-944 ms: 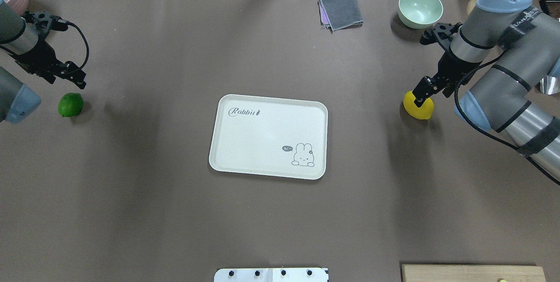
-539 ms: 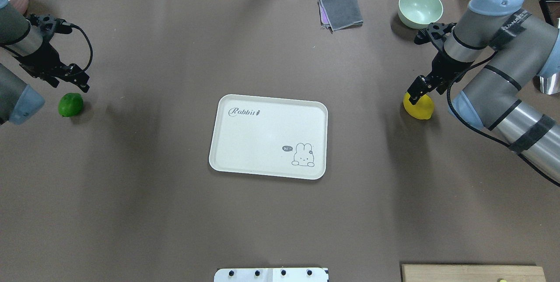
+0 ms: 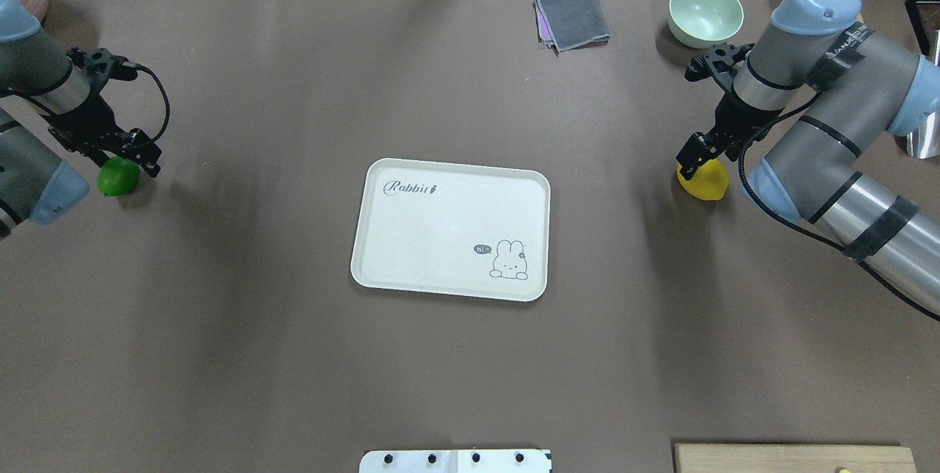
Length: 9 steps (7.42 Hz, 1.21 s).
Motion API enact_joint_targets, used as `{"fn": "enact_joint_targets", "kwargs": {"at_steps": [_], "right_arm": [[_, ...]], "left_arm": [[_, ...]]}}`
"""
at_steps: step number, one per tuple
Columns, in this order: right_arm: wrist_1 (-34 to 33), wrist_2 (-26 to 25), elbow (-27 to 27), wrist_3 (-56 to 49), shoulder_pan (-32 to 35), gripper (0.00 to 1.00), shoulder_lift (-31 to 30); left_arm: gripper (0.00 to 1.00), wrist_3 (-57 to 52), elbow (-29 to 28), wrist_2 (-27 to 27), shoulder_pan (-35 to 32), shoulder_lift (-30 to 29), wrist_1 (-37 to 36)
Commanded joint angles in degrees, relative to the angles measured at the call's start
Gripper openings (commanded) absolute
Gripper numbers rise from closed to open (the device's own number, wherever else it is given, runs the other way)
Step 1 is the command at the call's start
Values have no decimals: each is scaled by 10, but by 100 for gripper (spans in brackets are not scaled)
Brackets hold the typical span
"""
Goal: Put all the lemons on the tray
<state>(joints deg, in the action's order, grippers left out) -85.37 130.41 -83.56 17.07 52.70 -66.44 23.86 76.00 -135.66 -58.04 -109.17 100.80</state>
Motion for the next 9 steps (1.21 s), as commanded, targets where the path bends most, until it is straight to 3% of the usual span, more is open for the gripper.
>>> {"fn": "enact_joint_targets", "kwargs": {"at_steps": [1, 2, 3, 4, 5, 6, 8, 9], "right_arm": [[-1, -6, 11, -1, -5, 97, 3], [-1, -5, 13, 0, -5, 89, 3], [-2, -2, 19, 1, -5, 76, 3], [-2, -2, 20, 1, -5, 51, 4], [-2, -1, 20, 1, -5, 28, 4], [-2, 2, 19, 0, -3, 20, 9], [-1, 32, 10, -1, 8, 22, 24], [0, 44, -2, -3, 13, 22, 43]], "left_arm": [[97, -5, 1, -11, 1, 4, -10], [97, -5, -2, -11, 1, 4, -10], [41, -5, -2, -11, 2, 5, -10], [0, -4, 2, -11, 2, 4, -22], [0, -5, 16, -12, 1, -5, -72], [0, -5, 49, -12, 0, -7, -123], [0, -3, 133, -13, -1, -26, -214], [0, 1, 158, -42, 1, -46, -226]]}}
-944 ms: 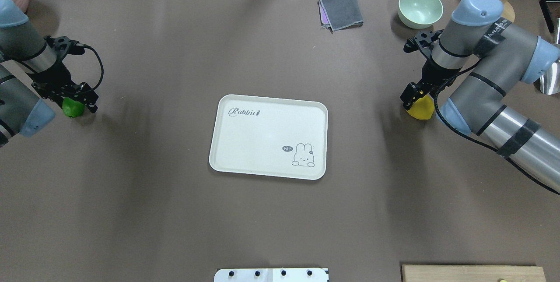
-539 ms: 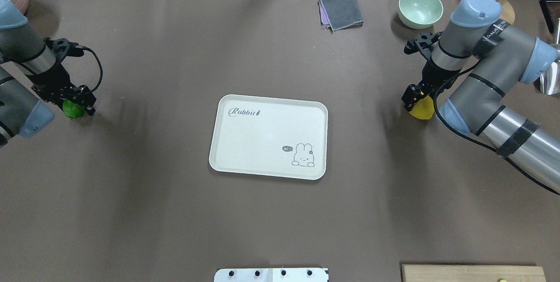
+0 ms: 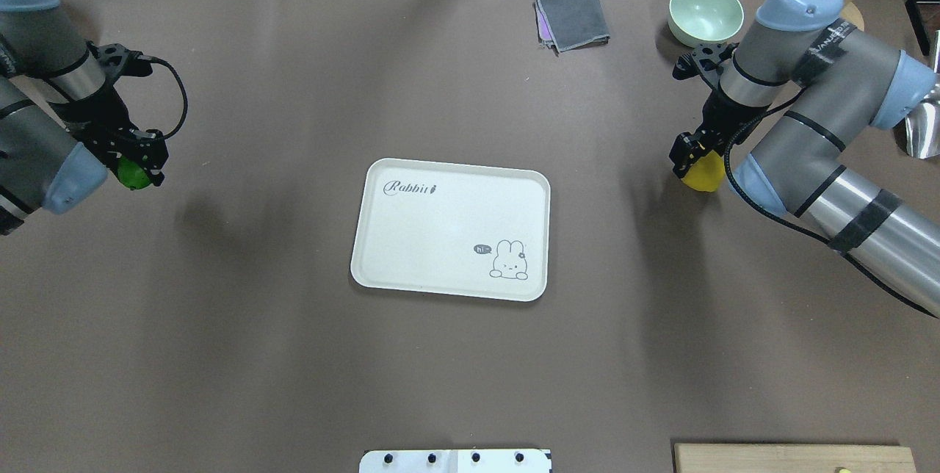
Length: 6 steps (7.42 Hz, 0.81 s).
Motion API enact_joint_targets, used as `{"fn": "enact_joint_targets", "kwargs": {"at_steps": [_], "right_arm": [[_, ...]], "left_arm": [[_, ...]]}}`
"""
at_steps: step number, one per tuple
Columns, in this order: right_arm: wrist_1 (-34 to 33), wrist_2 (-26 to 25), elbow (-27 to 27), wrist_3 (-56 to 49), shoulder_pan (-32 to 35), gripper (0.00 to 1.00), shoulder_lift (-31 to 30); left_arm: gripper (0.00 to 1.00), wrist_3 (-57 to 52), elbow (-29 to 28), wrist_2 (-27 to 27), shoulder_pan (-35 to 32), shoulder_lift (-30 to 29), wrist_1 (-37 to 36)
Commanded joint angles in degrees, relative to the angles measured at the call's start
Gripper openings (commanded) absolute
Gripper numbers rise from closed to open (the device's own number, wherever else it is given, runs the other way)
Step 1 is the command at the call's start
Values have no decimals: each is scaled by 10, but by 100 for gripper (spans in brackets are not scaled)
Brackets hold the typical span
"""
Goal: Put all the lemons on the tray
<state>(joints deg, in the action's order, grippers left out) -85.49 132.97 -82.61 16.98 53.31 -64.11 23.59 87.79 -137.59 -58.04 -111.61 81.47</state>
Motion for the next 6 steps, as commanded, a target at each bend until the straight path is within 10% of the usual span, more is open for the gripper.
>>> {"fn": "enact_joint_targets", "kwargs": {"at_steps": [1, 4, 6], "right_arm": [[10, 19, -28, -2, 7, 22, 31], [100, 49, -30, -2, 3, 22, 43], [126, 55, -26, 0, -12, 22, 54]], "left_arm": [[0, 5, 41, -87, 7, -44, -22], [0, 128, 5, -112, 105, -115, 184], [0, 261, -84, 40, 193, -144, 436]]}}
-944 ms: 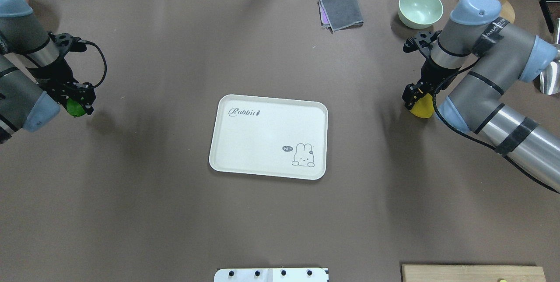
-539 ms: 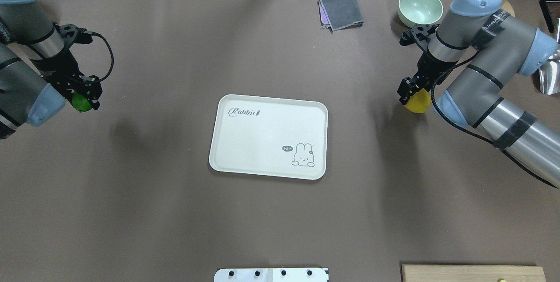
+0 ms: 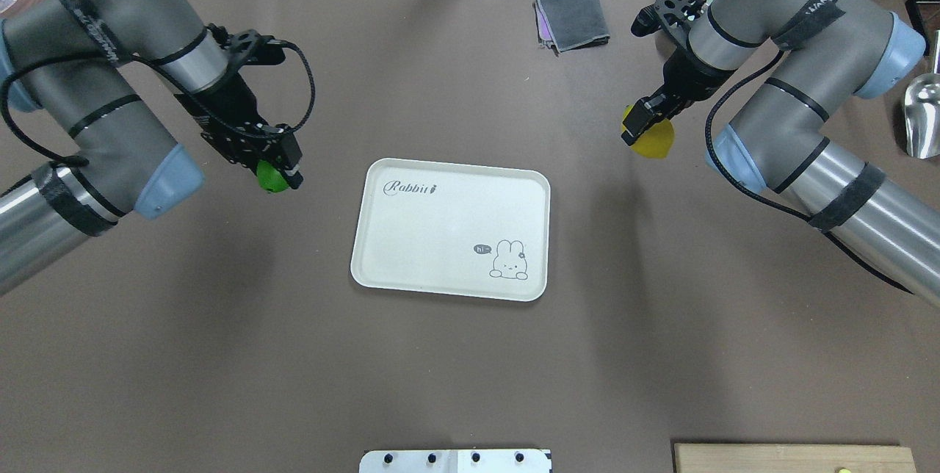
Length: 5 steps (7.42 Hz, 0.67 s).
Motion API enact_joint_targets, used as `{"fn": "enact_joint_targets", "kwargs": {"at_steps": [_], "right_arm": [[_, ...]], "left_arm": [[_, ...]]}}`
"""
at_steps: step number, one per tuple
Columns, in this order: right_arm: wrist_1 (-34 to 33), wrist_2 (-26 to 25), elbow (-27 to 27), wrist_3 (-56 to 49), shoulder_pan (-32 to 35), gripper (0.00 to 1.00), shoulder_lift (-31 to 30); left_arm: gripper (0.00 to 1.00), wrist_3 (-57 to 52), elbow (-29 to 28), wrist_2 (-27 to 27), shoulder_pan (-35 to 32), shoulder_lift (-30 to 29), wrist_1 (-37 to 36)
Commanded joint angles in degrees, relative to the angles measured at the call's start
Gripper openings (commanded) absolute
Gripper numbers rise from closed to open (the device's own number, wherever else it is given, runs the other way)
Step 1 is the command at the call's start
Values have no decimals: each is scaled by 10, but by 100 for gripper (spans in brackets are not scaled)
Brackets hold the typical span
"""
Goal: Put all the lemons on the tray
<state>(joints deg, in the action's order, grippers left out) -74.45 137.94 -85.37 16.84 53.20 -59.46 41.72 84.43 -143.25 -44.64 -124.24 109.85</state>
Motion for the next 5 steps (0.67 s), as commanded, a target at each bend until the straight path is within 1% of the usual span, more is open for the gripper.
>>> {"fn": "enact_joint_targets", "kwargs": {"at_steps": [1, 2, 3, 4, 5], "right_arm": [[16, 5, 6, 1, -24, 22, 25], [16, 5, 6, 1, -32, 22, 39], [16, 4, 6, -1, -40, 22, 46], [16, 1, 6, -1, -46, 23, 54], [17, -1, 7, -1, -58, 24, 58]], "left_arm": [[0, 99, -78, 177, 90, -33, 199], [0, 107, -100, 188, 97, -59, 197], [0, 161, -102, 186, 97, -70, 197], [0, 179, -102, 185, 97, -74, 197], [0, 174, -101, 185, 97, -72, 197]]}}
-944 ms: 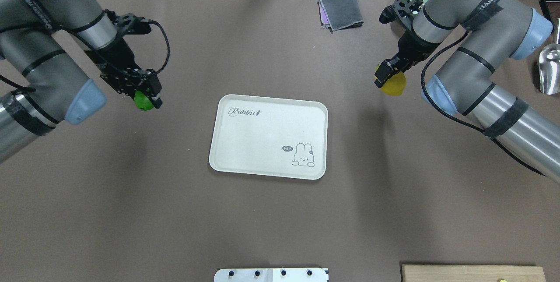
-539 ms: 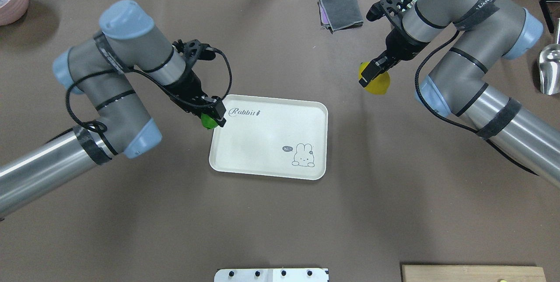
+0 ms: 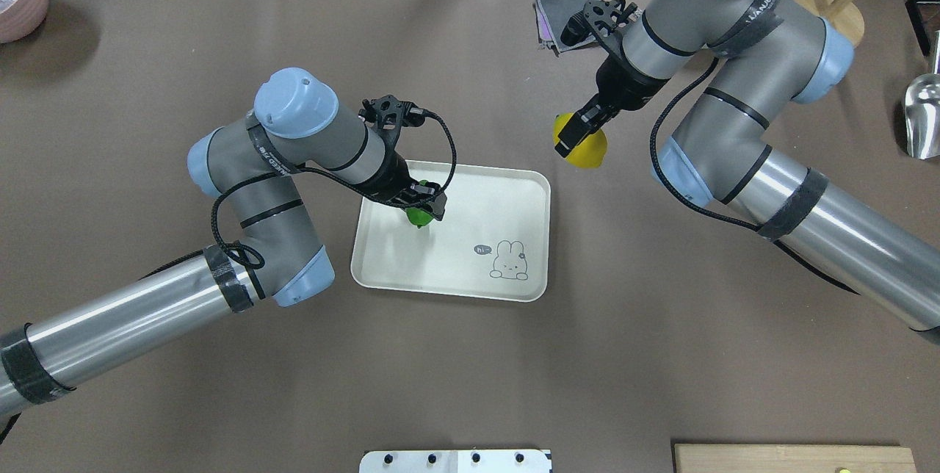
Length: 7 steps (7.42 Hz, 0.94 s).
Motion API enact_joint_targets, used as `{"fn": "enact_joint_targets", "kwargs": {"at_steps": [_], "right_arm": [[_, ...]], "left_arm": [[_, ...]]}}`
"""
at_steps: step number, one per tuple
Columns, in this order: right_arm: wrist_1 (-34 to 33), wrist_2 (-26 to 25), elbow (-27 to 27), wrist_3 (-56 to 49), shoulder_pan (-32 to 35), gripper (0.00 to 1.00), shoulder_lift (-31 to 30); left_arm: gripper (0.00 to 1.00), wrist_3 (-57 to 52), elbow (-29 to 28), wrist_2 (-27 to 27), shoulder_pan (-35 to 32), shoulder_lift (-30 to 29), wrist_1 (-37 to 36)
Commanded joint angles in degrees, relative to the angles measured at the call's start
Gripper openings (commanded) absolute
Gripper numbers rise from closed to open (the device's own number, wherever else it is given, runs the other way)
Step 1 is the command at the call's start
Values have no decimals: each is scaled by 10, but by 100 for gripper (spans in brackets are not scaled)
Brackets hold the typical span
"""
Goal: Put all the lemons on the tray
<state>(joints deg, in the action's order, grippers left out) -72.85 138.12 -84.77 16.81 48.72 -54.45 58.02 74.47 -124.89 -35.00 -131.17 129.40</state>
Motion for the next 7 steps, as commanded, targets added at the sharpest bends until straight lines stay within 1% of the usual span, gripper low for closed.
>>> {"fn": "enact_joint_targets", "kwargs": {"at_steps": [1, 2, 3, 4, 5, 6, 7], "right_arm": [[1, -6, 2, -6, -25, 24, 14], [1, -8, 12, -22, -33, 24, 24], [1, -18, 18, -23, -42, 24, 30], [1, -27, 20, -22, -52, 24, 33], [1, -29, 20, -23, -59, 25, 33], [1, -44, 21, -22, -76, 27, 29], [1, -57, 23, -22, -88, 30, 29]], "left_arm": [[21, 10, -3, 2, 2, -1, 1], [98, 10, 1, 1, 9, 6, 1], [98, 10, 17, -9, 9, 26, -2], [98, 10, 50, -16, 6, 48, -27], [98, 9, 110, -36, -7, 61, -115], [98, 2, 170, -43, -20, 61, -217], [98, 0, 229, -39, -24, 62, -315]]}}
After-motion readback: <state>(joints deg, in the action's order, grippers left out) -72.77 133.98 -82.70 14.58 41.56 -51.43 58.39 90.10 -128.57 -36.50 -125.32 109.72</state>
